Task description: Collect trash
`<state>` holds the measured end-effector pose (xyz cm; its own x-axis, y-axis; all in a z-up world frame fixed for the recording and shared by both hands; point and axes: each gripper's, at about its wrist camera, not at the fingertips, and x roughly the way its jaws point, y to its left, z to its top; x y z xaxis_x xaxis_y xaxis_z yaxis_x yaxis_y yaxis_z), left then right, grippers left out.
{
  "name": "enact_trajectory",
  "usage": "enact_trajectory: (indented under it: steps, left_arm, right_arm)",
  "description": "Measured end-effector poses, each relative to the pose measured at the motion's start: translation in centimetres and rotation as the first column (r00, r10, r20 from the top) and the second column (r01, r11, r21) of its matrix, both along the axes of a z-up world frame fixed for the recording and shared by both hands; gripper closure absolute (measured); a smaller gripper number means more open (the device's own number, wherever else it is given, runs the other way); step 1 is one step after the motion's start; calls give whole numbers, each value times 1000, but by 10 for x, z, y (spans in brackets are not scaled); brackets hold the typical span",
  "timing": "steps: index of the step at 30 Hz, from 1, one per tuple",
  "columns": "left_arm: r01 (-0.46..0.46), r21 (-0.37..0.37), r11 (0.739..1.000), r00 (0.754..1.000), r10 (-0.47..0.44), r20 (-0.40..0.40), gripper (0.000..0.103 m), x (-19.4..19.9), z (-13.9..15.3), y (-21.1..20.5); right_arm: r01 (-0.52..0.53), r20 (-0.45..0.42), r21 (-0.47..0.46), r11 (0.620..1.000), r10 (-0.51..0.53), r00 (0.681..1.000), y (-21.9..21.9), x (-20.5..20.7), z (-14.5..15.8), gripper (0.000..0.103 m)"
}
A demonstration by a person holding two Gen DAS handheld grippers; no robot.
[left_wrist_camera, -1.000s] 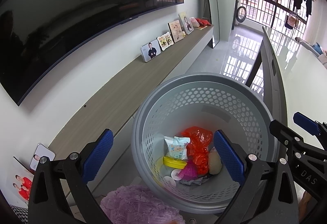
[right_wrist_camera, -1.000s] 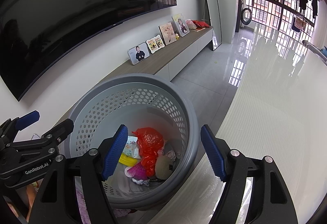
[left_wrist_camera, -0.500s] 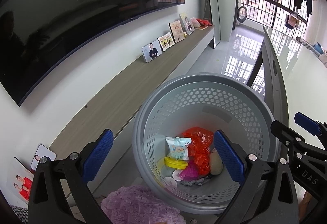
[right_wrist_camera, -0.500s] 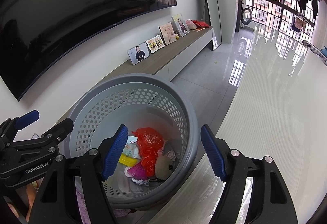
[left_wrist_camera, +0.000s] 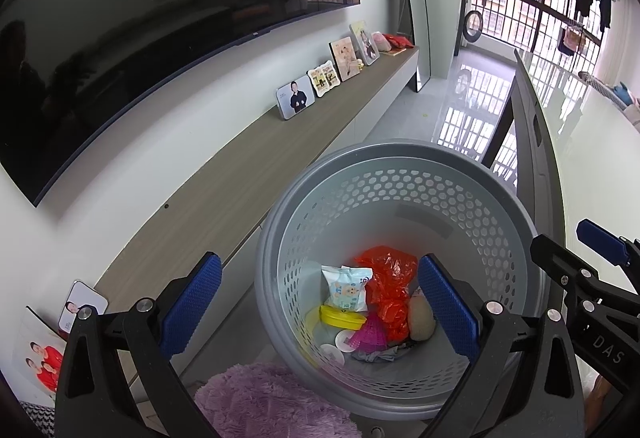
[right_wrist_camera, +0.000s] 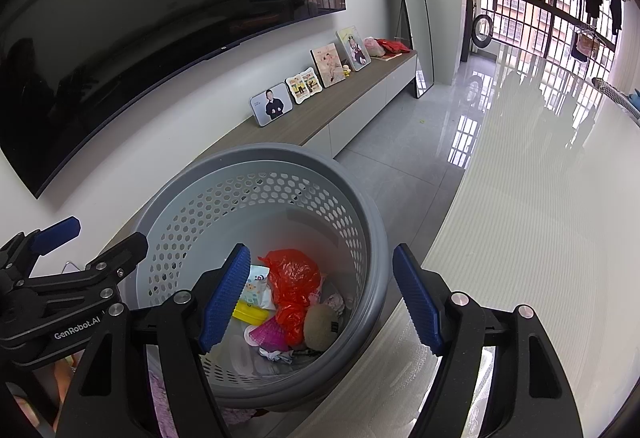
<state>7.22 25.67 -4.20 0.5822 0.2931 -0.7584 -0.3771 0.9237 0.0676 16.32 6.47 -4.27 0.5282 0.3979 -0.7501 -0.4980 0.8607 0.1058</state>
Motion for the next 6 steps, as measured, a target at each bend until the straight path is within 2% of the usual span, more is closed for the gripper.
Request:
enact_trajectory:
  steps: [6]
  left_arm:
    - [4, 0, 1000, 1000, -4, -1, 6, 2, -1, 0]
  right_arm:
    - [0, -1, 0, 1000, 0, 1000, 0, 0, 0, 32]
